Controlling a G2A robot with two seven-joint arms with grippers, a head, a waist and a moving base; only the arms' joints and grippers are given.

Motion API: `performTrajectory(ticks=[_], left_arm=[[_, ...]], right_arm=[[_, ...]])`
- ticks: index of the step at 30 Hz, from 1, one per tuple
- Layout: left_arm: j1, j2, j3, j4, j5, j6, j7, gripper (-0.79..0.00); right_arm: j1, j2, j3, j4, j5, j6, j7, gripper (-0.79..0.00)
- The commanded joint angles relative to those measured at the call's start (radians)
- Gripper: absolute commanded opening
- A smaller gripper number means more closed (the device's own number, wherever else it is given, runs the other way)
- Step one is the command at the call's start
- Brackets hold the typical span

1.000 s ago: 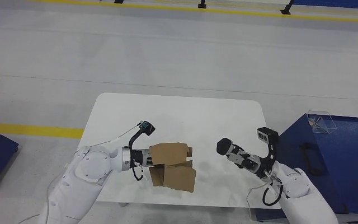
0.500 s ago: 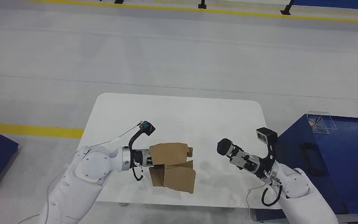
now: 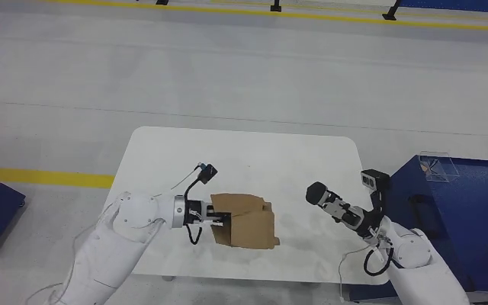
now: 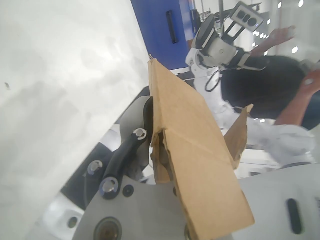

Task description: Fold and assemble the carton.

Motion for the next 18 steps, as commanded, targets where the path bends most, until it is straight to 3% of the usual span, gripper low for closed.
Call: performTrajectory(ticks=[1, 5, 10, 18], left_arm=[[-0.051, -0.018, 0.038, 0.075, -0.141, 0.082, -0.044, -0.785], [-0.139, -0.059, 0.114, 0.222, -0.337, 0.230, -0.112, -0.785], [-0.222, -0.110, 0.193, 0.369, -0.498, 0.343, -0.159, -0.785], [-0.222, -0.110, 0.193, 0.369, -0.498, 0.343, -0.159, -0.785]], right_arm=[[-0.010, 0.002, 0.023, 0.003, 0.008, -0.010, -0.008, 0.000], [-0.043, 0.006, 0.066, -0.006, 0.034, -0.022, -0.019, 0.000], [-0.069, 0.008, 0.068, -0.028, 0.100, 0.001, 0.008, 0.000], [-0.069, 0.008, 0.068, -0.028, 0.100, 0.001, 0.008, 0.000]])
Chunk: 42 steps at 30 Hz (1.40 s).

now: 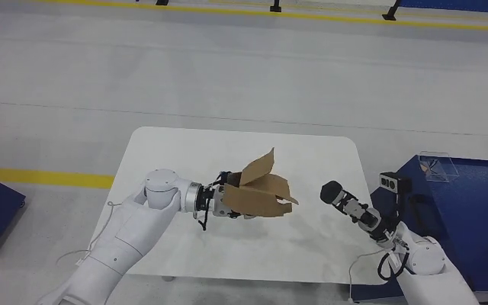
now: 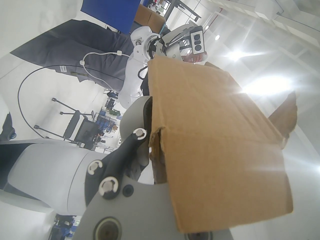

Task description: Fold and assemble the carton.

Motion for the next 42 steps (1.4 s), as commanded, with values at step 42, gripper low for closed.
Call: performTrajectory(ticks=[42], left_arm=[[0.003, -0.102, 0.065, 0.110, -0.348, 0.162, 0.171, -0.785]], right_arm=[[0.040, -0.037, -0.004, 0.020, -0.709, 0.117, -0.465, 0.000]])
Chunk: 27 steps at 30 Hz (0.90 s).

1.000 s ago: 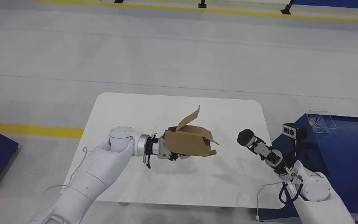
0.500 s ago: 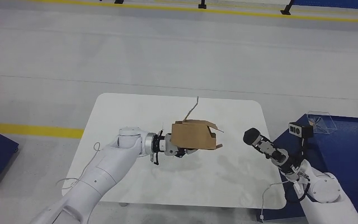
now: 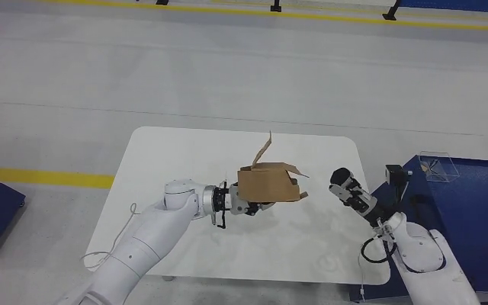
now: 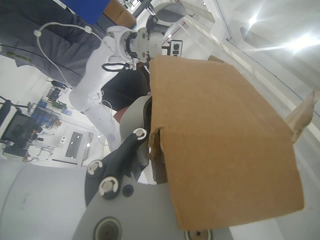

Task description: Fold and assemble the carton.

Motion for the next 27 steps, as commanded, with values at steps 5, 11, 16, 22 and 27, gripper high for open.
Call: performTrajectory(ticks=[5, 11, 16, 22, 27], left_arm=[[-0.001, -0.011, 0.010, 0.007, 0.003, 0.017, 0.016, -0.785], [-0.004, -0.019, 0.016, 0.013, 0.018, 0.023, 0.016, -0.785], [-0.002, -0.022, 0.008, 0.022, 0.022, 0.015, 0.011, -0.785], [0.002, -0.024, -0.002, 0.027, 0.026, 0.013, 0.007, -0.785], [0.008, -0.025, -0.008, 0.028, 0.033, 0.012, -0.001, -0.785]], right_arm=[[0.031, -0.018, -0.082, 0.038, -0.115, 0.024, -0.093, 0.000], [0.055, -0.027, -0.101, 0.065, -0.153, 0.034, -0.128, 0.000], [0.071, -0.032, -0.147, 0.087, -0.198, 0.056, -0.078, 0.000], [0.075, -0.039, -0.198, 0.112, -0.100, 0.038, -0.012, 0.000], [0.098, -0.035, -0.159, 0.127, 0.070, 0.052, 0.055, 0.000]])
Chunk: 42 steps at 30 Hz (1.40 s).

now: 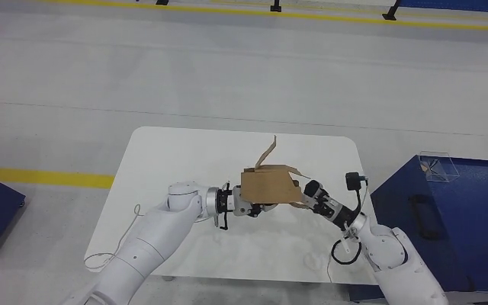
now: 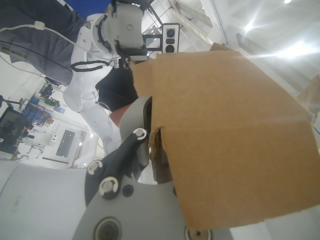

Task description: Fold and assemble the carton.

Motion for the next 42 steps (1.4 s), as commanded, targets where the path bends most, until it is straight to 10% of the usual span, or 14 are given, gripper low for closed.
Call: performTrajectory(ticks=[1, 42], left_arm=[[0.003, 0.000, -0.002, 0.000, 0.004, -0.001, -0.005, -0.785], [0.058, 0.009, -0.048, -0.100, 0.022, 0.030, 0.089, -0.785]], right_arm=[[0.007, 0.004, 0.021, 0.001, 0.077, 0.010, 0.046, 0.000], [0.034, -0.025, -0.103, 0.031, -0.027, 0.082, 0.056, 0.000]])
